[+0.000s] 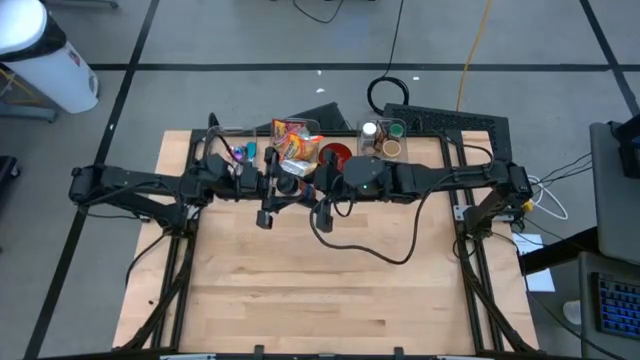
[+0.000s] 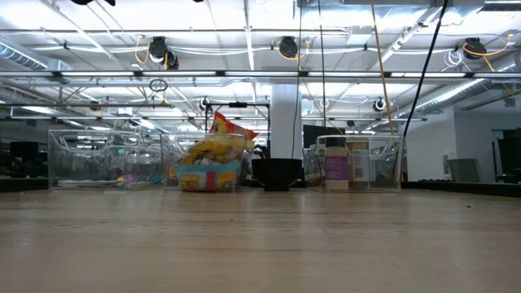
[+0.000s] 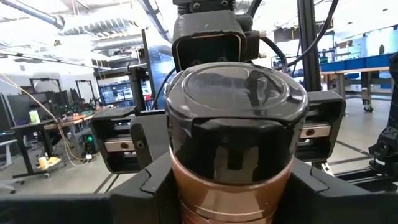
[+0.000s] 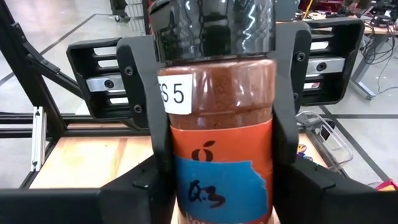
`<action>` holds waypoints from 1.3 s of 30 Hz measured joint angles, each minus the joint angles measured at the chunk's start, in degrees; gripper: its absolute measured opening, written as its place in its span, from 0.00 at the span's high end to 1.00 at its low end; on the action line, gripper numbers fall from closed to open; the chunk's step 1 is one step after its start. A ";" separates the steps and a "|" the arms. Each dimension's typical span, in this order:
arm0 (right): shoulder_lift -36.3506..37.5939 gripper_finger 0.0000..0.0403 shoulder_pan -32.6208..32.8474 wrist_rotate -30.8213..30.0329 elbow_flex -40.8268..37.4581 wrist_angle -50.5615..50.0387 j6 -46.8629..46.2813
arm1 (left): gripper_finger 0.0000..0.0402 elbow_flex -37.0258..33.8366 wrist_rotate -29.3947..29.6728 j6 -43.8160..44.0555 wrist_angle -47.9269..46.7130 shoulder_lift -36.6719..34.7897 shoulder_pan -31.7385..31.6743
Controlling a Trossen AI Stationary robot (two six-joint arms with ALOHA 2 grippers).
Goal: Pick & Place Food Item
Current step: Put the orange seasoning bottle into the right transparent bin
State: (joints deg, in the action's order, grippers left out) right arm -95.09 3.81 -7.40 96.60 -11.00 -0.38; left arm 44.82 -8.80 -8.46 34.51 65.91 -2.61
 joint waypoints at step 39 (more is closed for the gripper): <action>0.09 0.29 -3.71 -8.91 0.09 0.91 8.41 | 0.52 1.00 28.37 -5.58 -28.47 -4.82 -0.04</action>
State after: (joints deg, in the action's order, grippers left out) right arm -95.00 0.11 -16.30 96.68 -10.09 8.03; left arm 45.82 19.57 -14.05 6.04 61.09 -2.66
